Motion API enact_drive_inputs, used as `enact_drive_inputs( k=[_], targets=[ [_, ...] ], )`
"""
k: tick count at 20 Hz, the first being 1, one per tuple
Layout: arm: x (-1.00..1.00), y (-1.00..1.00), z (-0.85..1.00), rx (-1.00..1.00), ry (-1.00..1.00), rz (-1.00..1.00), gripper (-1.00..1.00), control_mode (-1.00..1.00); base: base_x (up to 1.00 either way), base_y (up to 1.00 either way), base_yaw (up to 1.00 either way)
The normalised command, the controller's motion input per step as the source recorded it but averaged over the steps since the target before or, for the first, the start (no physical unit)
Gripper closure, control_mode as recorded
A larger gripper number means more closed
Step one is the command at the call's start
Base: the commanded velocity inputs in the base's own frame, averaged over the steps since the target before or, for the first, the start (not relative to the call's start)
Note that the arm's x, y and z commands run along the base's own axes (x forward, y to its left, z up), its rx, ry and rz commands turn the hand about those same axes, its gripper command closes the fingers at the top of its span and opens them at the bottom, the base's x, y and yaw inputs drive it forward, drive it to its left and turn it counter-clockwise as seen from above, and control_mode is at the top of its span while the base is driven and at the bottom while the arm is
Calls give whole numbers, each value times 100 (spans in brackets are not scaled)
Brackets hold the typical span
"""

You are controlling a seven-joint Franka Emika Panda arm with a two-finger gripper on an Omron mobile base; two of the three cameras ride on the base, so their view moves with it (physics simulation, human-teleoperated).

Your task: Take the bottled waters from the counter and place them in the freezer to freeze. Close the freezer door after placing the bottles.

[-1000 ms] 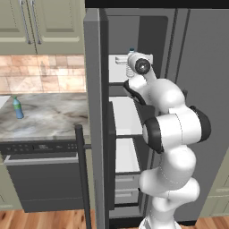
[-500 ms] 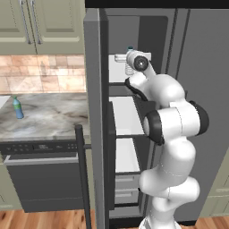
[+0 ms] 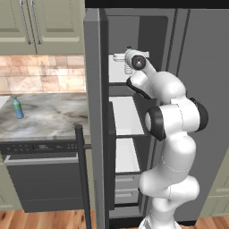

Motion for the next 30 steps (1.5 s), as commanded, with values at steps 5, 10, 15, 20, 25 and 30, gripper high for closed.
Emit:
enact_drive_inputs(
  k=[5,10,15,20,25,30],
  targets=[
    [0,0,-35,0,0,0,100,-100,0,0,0],
    [0,0,-34,0,-2,0,100,-100,0,0,0],
    [0,0,-23,0,-1,0,100,-100,0,0,0],
    [0,0,0,0,0,0,100,-100,0,0,0],
    [0,0,0,0,0,0,-100,-100,0,0,0],
    [0,0,0,0,0,0,-100,-100,0,0,0]
  ],
)
